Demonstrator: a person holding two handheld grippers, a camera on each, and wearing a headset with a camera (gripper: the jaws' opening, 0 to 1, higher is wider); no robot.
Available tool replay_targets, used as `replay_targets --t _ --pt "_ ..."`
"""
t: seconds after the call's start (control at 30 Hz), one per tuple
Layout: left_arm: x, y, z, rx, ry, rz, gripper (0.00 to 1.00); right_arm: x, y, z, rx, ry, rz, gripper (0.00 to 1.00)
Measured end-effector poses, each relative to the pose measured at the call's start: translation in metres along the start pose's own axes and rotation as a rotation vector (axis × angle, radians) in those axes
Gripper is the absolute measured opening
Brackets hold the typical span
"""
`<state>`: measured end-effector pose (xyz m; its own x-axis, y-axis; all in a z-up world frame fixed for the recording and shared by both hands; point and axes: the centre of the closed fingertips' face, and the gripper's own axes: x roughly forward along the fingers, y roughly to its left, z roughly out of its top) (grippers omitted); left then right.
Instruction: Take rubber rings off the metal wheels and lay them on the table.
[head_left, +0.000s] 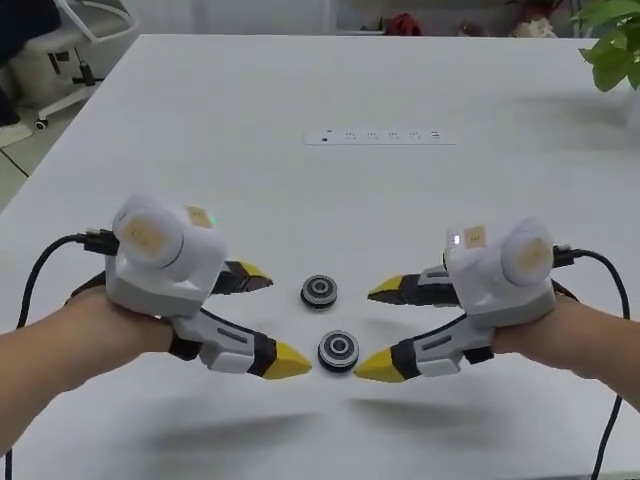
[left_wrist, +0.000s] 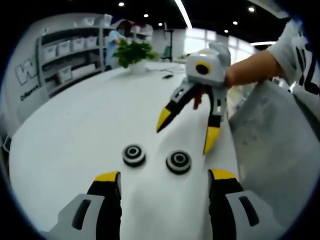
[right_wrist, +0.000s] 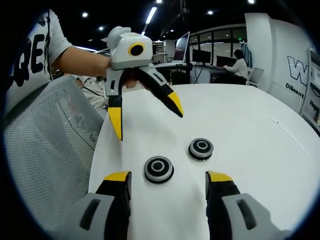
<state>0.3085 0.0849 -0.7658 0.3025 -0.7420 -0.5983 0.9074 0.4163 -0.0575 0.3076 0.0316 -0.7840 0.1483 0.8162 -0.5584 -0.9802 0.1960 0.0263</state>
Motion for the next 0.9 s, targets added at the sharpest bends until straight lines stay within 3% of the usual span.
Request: replay_targets --t 0.4,0.9 --pt "0.016 -0.01 0.008 -0.007 -0.015 -0.04 0.66 0.002 0.002 -0.003 0.002 0.005 0.007 0.56" --pt "0.028 -0.022 0.007 0.007 -0.005 -0.089 0.52 0.003 0.002 -0.007 0.005 0.011 0.007 0.55"
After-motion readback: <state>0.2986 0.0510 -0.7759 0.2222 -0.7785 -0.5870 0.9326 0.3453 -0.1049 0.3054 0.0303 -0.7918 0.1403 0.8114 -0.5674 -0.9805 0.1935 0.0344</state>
